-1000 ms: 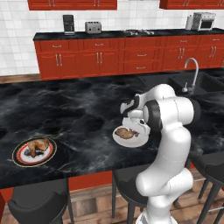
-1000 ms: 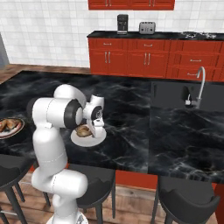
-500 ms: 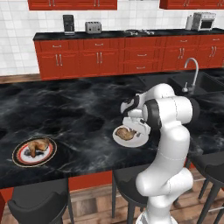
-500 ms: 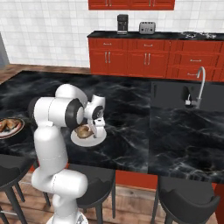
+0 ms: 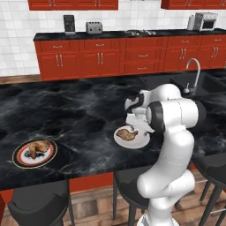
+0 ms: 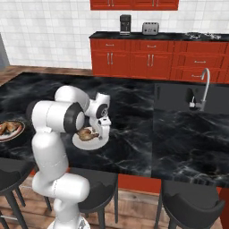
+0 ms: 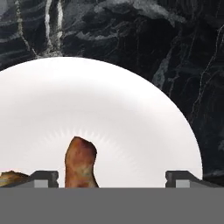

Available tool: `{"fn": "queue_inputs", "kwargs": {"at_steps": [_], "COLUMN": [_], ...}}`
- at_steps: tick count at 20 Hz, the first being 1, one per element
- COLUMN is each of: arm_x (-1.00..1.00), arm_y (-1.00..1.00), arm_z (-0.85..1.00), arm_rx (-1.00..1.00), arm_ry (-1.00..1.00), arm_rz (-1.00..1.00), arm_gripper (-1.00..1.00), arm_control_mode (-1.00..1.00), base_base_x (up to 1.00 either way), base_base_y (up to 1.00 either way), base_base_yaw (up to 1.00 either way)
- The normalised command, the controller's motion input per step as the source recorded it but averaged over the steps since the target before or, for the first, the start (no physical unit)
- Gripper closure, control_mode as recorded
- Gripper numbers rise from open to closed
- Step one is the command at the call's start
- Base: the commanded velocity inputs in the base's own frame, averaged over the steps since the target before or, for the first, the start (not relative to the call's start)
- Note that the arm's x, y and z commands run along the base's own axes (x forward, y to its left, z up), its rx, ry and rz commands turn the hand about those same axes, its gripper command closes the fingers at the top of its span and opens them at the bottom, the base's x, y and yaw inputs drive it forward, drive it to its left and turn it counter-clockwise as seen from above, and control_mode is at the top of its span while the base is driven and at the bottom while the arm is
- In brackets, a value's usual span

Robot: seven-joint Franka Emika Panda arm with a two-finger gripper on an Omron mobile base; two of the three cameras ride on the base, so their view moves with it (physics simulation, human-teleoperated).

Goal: Take the chicken drumsticks from the pan and place one on each plate on the dining counter.

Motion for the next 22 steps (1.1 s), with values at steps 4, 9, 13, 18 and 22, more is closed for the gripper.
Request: {"fn": "queue_inputs", "kwargs": {"at_steps": [4, 9, 13, 18, 22], "arm_x": [-0.29, -0.65, -0.88, -0.96, -0.8], "arm_y": [-0.07, -0.03, 0.0, 0.0, -0.01], "arm_z": [0.48, 0.44, 0.19, 0.13, 0.28], "arm_rx": [0.02, 0.02, 0.0, 0.0, 0.0], "arm_ry": [-0.03, -0.11, -0.23, -0.27, -0.07], "arm_rz": [0.14, 0.22, 0.29, 0.24, 0.18], "arm_gripper": [-1.0, -1.0, -1.0, -1.0, -1.0], "arm_control_mode": [-1.0, -1.0, -1.0, -1.0, -1.0], "base_base_x": [0.0, 0.0, 0.0, 0.0, 0.0], "base_base_y": [0.0, 0.0, 0.0, 0.0, 0.0], "base_base_yaw": [0.0, 0.0, 0.0, 0.0, 0.0]}}
